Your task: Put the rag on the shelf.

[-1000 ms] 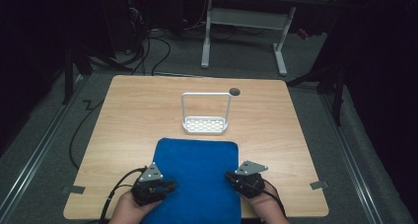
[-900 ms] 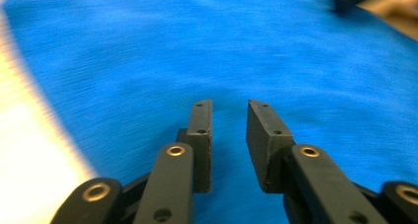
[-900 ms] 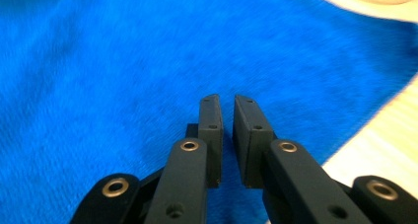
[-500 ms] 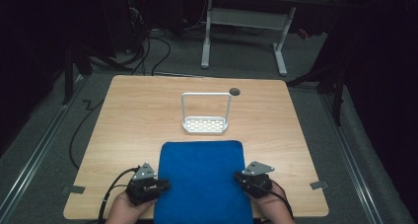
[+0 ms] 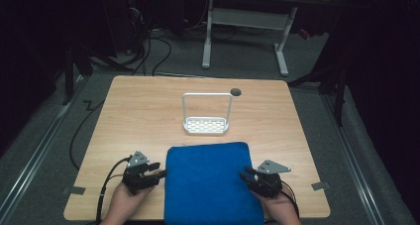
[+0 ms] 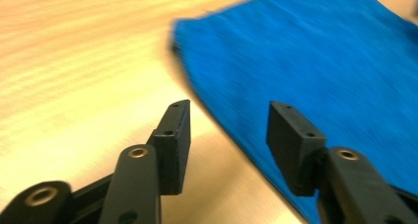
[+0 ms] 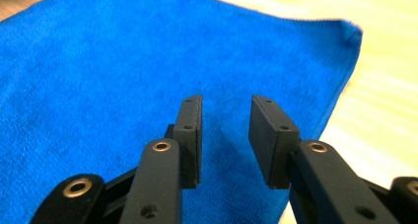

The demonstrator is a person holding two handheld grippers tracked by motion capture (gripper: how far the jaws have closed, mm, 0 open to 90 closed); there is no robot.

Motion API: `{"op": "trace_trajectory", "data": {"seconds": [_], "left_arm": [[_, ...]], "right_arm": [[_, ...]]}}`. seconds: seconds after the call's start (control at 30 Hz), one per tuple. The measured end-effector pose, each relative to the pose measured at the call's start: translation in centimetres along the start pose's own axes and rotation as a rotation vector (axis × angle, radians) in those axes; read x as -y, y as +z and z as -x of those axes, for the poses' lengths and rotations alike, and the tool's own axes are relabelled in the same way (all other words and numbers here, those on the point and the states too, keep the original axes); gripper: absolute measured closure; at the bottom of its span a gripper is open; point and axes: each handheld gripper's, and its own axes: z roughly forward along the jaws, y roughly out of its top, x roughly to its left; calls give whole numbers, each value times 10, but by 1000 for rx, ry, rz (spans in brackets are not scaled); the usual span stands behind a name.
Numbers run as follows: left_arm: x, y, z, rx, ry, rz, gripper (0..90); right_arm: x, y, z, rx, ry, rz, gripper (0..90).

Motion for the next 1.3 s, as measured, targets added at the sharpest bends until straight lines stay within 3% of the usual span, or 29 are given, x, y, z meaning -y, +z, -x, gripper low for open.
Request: {"op": "trace_trajectory", "data": {"seconds": [0.17,0.2,0.33,0.57,0.73,0.8,0.97,1.0,1.07,1.3], "left_arm": [[-16,19,-6,-77,4,12,484],[-24,28,-8,-100,4,6,495],[-38,39,-10,-128,1,0,569],[-44,49,-14,-108,-3,-30,676],[-42,53,-13,-94,0,-23,747],[-39,54,-12,-86,6,1,805],[-39,55,-10,-107,19,0,862],[-39,55,-10,-107,20,0,862],[-38,54,-10,-107,20,-2,864],[-38,54,-11,-101,10,2,864]], "right_arm": [[-1,-2,0,13,-19,12,697],[0,-4,0,11,-28,17,694],[-1,-6,0,0,-26,30,684],[-2,-5,0,-10,-36,34,669],[-3,-5,2,-12,-25,33,641],[-3,-4,3,-7,-17,32,639],[-7,0,13,57,-16,44,619],[-9,3,17,76,-15,44,616],[-16,14,30,85,43,42,598],[-29,36,43,149,53,5,555]]}}
